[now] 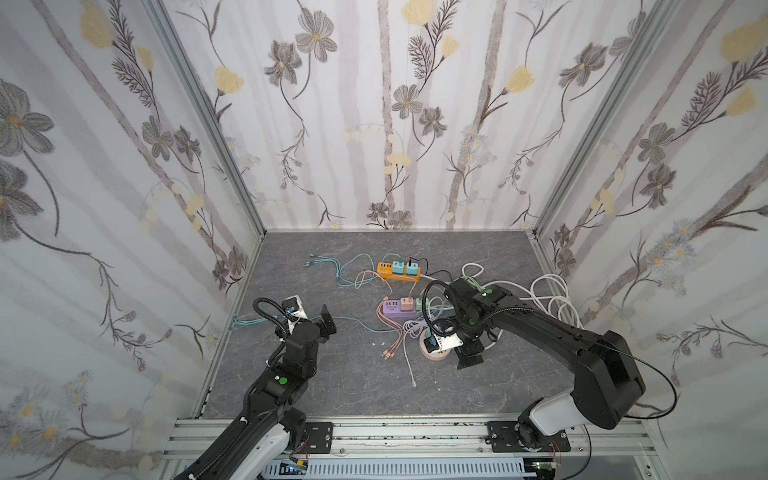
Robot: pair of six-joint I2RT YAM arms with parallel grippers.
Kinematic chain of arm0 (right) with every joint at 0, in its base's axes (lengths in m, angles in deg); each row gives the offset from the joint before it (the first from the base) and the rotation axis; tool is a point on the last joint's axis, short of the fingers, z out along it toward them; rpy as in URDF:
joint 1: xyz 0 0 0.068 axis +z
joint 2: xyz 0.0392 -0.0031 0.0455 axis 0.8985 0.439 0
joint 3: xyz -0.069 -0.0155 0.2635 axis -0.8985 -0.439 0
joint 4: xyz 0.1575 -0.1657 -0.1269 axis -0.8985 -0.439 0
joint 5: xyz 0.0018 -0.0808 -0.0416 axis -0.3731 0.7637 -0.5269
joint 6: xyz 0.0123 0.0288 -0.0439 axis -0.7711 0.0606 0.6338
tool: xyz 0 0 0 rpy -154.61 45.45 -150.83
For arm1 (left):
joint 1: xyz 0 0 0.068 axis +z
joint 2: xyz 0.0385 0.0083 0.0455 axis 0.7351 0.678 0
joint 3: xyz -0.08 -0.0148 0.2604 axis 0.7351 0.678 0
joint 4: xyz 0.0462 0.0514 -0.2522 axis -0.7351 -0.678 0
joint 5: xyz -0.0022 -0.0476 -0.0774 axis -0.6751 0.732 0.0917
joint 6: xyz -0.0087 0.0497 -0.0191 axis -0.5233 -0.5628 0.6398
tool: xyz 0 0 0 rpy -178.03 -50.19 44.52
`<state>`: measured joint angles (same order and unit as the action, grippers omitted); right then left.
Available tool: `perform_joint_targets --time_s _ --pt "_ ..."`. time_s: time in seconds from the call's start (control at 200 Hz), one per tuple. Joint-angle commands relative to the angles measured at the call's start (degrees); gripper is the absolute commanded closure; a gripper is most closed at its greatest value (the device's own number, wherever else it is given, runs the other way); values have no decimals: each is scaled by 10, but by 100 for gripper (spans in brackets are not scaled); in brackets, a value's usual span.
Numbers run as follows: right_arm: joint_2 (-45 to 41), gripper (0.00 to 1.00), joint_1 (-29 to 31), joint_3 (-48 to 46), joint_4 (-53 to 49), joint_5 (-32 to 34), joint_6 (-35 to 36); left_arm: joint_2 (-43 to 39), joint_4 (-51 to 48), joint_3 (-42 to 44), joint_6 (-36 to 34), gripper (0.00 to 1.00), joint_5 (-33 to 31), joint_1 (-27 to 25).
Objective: Insert the plug
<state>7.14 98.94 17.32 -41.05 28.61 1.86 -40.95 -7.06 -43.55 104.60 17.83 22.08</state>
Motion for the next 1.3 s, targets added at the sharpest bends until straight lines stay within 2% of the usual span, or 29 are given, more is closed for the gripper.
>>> perform_joint_targets --time_s 0.0,0.11,0.23,0.305,0.41,0.46,0.505,0.595,0.68,0.719,0.779,0.839,0.879,0.909,0.984,1.064,1.114,1.294 --pt "-34 1 -20 -31 -34 5 -40 35 31 -23 11 0 -37 13" --pt "-88 1 -62 -57 6 5 -78 76 30 -36 9 0 -83 47" --pt "-154 1 -119 -110 148 2 -191 131 58 -39 -3 0 -111 108" --pt "-179 1 -153 -142 238 -11 -265 166 101 -40 -35 0 -94 144" --pt "-218 1 -220 -220 434 -27 -436 254 182 -40 -94 0 -25 201" --pt "-238 1 -244 -271 559 13 -535 302 189 -56 -114 0 9 220" --pt "-247 1 -262 -304 648 42 -592 339 200 -67 -132 0 57 232" --pt "-226 1 -297 -329 733 97 -672 390 274 -72 -165 0 142 233" --pt "-192 1 -310 -356 839 98 -694 426 385 -60 -176 0 201 234" --pt "-183 1 -310 -356 866 98 -694 446 385 -68 -186 0 220 233" --pt "-160 1 -310 -353 900 107 -666 488 455 -49 -200 0 256 232" --pt "-121 1 -318 -359 961 124 -676 509 537 -16 -202 0 256 232" --pt "-106 1 -334 -360 978 127 -695 498 518 -16 -204 0 265 231" --pt "-101 1 -346 -367 986 115 -703 505 514 -27 -201 0 242 228" --pt "-58 1 -354 -407 1121 106 -713 502 488 -35 -187 0 253 241" --pt "-82 1 -357 -391 1045 138 -726 502 487 -35 -187 0 254 240" --pt "-66 1 -357 -378 1050 168 -738 503 494 -34 -188 0 254 240" --pt "-68 1 -357 -378 1044 170 -736 503 486 -37 -187 0 264 244"
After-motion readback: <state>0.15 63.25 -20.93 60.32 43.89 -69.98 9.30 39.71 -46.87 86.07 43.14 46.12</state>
